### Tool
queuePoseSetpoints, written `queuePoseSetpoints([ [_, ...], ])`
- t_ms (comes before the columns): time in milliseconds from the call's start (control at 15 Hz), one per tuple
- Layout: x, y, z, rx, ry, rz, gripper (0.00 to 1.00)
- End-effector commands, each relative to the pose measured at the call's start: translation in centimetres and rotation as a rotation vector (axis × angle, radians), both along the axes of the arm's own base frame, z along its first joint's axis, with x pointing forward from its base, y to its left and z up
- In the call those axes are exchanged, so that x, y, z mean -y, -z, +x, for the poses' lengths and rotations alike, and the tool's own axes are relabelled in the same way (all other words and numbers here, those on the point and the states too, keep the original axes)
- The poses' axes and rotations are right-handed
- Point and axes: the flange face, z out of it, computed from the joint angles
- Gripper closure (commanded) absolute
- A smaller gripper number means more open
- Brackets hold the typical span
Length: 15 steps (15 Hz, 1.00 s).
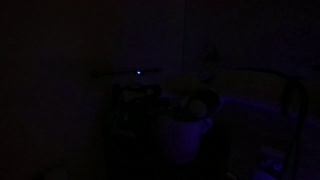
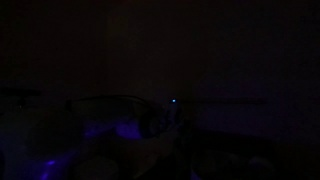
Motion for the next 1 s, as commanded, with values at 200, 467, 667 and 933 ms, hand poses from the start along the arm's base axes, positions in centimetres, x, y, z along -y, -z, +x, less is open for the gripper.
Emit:
queuePoseSetpoints([
  [200,3.0,-0.3,0.2,0.027,0.063,0.018,0.30],
  [467,2.3,0.3,0.0,-0.034,0.002,-0.024,0.05],
  [667,1.3,0.9,-0.2,-0.076,-0.024,-0.051,0.00],
  [933,-0.7,1.2,-0.3,-0.082,-0.061,-0.082,0.00],
])
